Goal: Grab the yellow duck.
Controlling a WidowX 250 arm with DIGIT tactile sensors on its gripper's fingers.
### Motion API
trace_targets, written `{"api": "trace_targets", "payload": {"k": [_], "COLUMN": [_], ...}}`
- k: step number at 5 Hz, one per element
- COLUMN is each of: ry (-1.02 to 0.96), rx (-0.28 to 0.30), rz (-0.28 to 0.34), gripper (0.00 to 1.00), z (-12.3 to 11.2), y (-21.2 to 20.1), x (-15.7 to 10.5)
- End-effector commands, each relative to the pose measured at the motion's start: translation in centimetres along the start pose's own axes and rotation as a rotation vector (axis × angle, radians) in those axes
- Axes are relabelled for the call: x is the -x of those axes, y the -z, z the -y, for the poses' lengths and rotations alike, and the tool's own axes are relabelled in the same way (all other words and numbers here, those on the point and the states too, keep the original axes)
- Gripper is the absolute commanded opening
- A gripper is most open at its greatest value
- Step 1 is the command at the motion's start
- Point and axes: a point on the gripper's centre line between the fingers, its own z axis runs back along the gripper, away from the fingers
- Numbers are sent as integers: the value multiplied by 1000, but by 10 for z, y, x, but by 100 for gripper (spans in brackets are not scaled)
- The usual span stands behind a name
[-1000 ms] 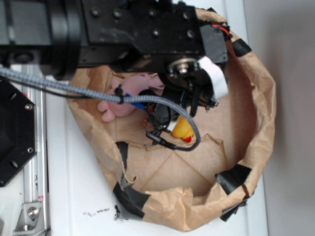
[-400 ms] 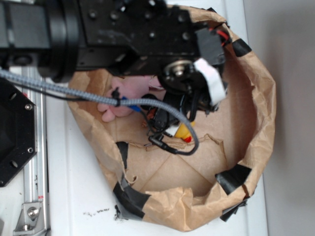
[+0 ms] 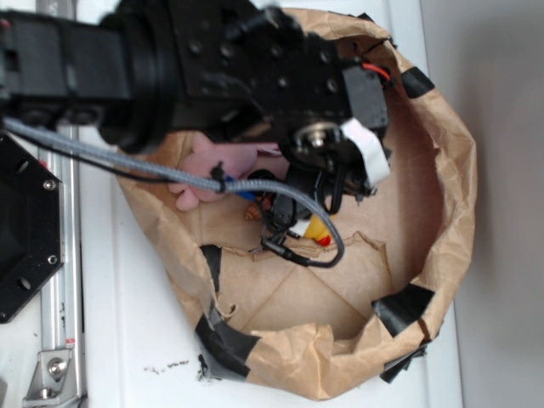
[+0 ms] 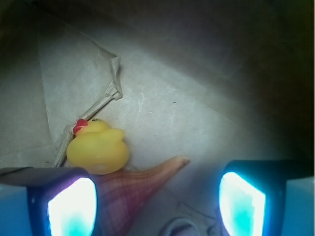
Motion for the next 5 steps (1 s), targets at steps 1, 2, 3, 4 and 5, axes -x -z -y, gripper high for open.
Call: {"api": "trace_targets", "payload": {"k": [1, 2, 3, 4, 5], "ry": [10, 19, 29, 63, 99], "rx": [-69, -70, -50, -20, -15], "rz": [58, 65, 58, 48, 33], "gripper": [100, 100, 100, 100, 100], "z": [-2, 1, 6, 18, 29], "y": [0, 8, 15, 22, 27], "x": [-23, -27, -28, -28, -27]}}
